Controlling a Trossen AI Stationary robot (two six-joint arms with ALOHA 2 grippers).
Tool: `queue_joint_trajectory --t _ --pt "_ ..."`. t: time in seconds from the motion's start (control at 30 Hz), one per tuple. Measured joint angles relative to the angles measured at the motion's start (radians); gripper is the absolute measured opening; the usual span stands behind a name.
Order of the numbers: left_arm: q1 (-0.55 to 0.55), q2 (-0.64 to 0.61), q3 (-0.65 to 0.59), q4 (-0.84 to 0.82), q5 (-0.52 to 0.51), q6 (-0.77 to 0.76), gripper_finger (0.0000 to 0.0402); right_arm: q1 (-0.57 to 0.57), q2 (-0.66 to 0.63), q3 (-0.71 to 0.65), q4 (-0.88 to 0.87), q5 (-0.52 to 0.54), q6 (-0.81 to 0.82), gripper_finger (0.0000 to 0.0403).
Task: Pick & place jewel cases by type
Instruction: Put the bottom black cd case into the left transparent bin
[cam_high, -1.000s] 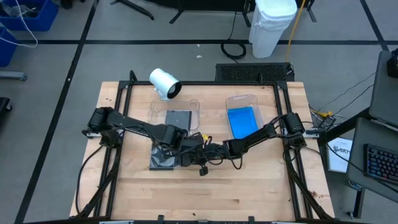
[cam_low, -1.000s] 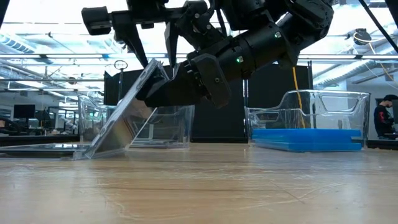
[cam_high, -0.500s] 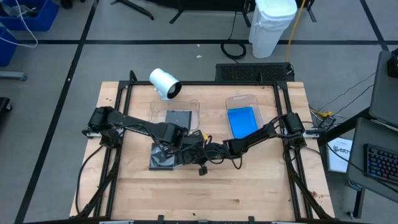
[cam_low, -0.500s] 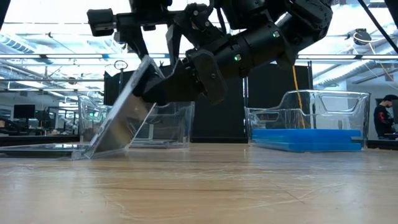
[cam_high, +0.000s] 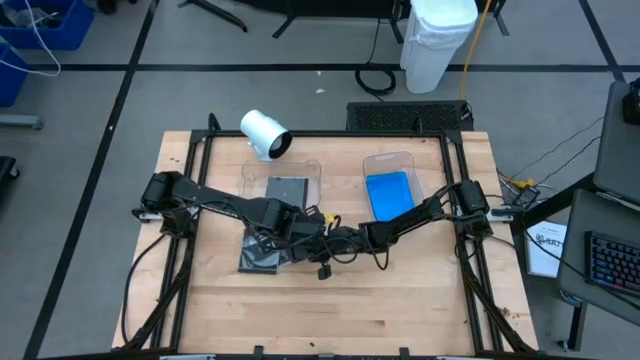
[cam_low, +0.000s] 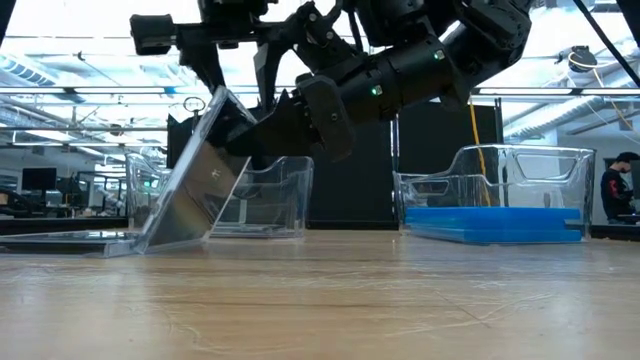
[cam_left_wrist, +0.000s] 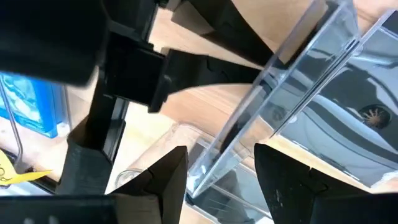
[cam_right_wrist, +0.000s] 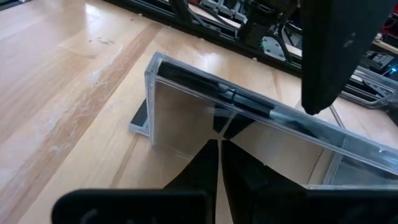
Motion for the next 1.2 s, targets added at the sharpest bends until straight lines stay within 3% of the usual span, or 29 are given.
queue_joint_trajectory --t 0.77,1.2 --pt "0.004 -0.002 0.000 -0.040 0.088 -0.090 0.0191 -0.021 0.000 0.000 0.006 -0.131 0.010 0.0015" --pt "-0.009 -0.040 -0.001 -0.052 0.011 -0.070 0.0191 -0.032 0.000 0.000 0.054 -0.126 -0.077 0.0015"
